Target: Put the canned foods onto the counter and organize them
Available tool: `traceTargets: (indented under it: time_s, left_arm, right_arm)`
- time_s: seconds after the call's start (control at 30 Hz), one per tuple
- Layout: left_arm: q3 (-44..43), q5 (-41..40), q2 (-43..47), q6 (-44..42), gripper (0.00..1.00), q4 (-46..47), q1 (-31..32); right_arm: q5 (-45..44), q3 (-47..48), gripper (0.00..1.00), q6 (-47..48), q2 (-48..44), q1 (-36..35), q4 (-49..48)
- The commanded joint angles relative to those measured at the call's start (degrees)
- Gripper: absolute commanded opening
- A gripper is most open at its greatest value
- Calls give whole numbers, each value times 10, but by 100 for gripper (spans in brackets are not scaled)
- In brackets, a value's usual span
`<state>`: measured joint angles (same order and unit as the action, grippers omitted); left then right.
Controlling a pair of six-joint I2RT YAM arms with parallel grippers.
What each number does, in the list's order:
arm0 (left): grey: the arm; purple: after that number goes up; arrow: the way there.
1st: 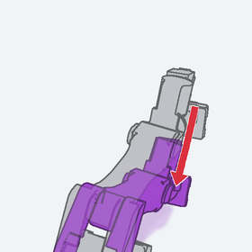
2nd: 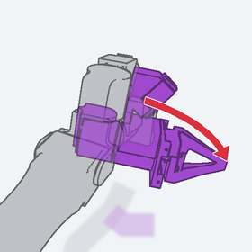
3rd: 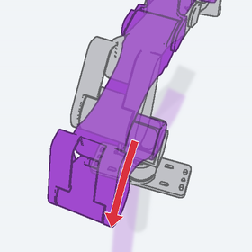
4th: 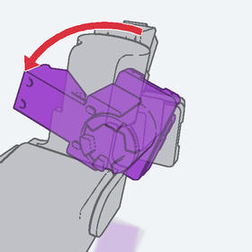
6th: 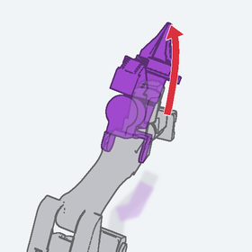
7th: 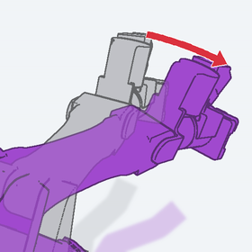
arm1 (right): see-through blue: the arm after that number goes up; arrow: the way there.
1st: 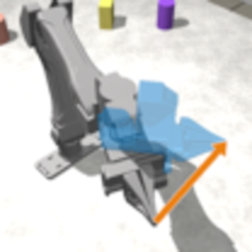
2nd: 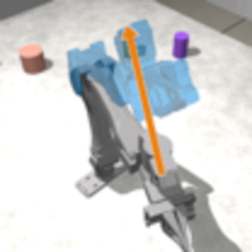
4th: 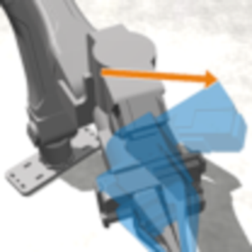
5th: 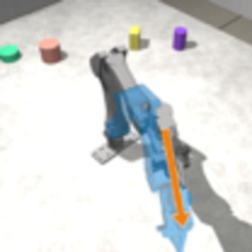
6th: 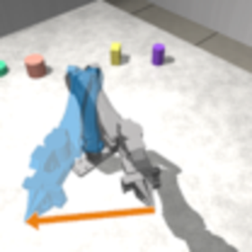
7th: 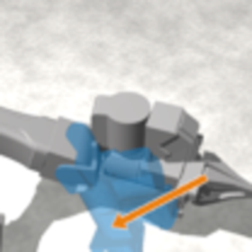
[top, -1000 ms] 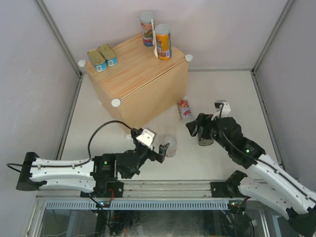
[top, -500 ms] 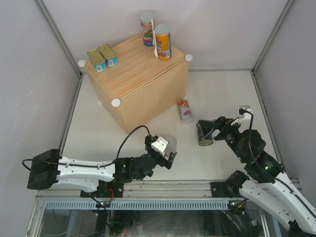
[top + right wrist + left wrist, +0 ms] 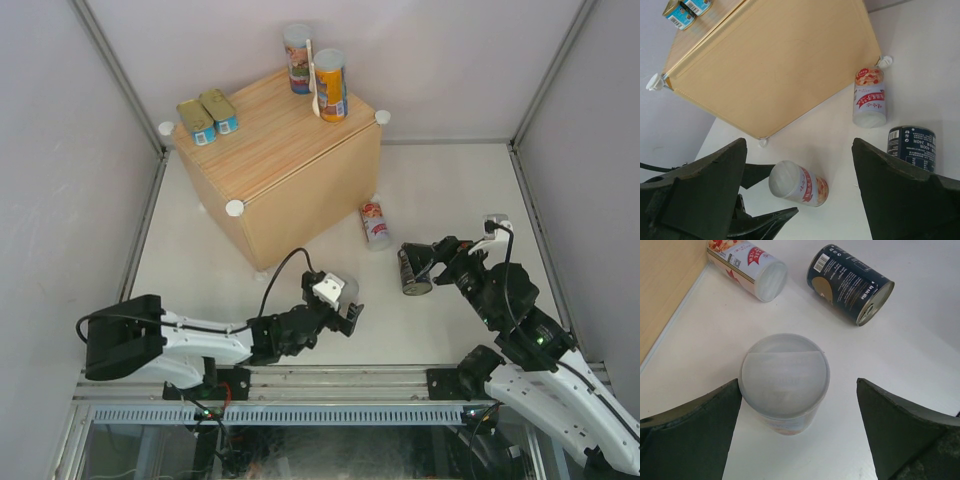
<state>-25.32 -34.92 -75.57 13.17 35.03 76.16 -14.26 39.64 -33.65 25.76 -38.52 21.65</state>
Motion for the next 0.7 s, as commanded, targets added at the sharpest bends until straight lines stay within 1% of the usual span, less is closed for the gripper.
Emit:
traceTargets:
  time_s: [0.0,0.27,0.43,0.67]
  left_arm:
    - [15,7,-21,-17,100,90,-13]
    - [19,-15,-58,-25,99,134,-30]
    - [22,-14,-73,-29,97,157,-40]
    - [17,-8,-88,-32,88,174,-45]
  right_arm:
    - [2,-2,85,6,-4,3,-16]
    - [7,-2,84,3,-4,3,-18]
    - [7,-2,84,3,-4,3,-14]
    - [7,-2,84,0,-7,3,-11]
